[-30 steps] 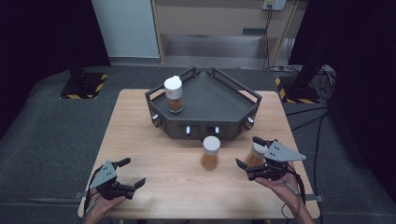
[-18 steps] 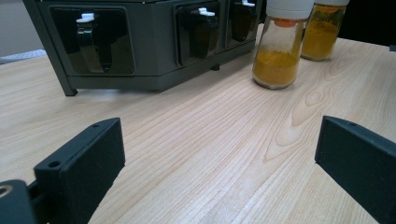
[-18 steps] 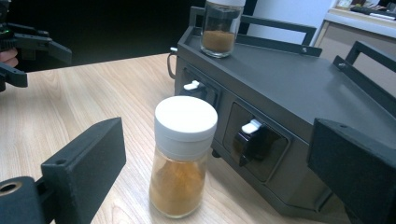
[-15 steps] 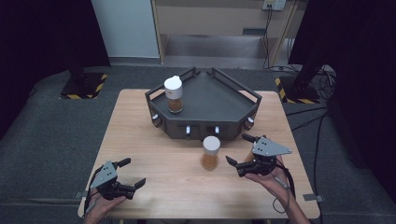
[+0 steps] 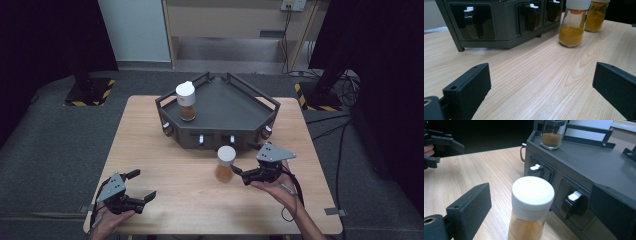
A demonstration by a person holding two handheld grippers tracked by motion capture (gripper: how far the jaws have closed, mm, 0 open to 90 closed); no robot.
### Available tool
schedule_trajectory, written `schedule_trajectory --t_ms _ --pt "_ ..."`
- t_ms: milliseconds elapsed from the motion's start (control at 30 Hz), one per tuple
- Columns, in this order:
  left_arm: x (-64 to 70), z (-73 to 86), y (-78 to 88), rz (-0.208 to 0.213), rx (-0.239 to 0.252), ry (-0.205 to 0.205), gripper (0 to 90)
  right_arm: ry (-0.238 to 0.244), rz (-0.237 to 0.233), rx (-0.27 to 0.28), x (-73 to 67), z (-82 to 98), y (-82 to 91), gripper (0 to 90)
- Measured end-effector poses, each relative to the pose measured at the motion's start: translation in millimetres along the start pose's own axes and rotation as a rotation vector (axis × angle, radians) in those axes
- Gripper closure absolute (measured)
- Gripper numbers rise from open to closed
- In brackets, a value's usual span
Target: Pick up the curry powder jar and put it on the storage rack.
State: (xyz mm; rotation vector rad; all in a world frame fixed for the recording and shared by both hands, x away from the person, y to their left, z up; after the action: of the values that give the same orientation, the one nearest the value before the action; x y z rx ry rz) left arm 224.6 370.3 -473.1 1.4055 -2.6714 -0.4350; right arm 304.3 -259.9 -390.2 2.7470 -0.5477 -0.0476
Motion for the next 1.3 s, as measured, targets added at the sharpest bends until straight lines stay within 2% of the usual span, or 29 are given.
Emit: schedule_trajectory --t_ms 733,1300 --pt "-0.2 0.1 -0.3 0.002 -0.001 0.0 0.8 -0.057 -0.038 -0.034 17.7 9.6 -34.7 6.1" --pt "0.3 -0.4 -1.0 0.004 -0.005 -0.007 1.0 -0.081 -0.079 -0.038 29.0 23.5 -54.2 21.8"
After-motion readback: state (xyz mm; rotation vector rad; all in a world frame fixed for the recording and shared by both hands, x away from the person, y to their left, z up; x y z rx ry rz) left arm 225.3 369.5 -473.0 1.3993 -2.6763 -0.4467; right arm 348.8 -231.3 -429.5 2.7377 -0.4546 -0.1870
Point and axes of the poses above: each handheld gripper's, and its own axes: y roughly backward along the jaws, z roughly out of its underside, x roughly to its right, the point moved 2 cm from there along -y, roughly forward along the jaws, and after that the axes turned 13 degrees about -z, right-handed, at the moved point
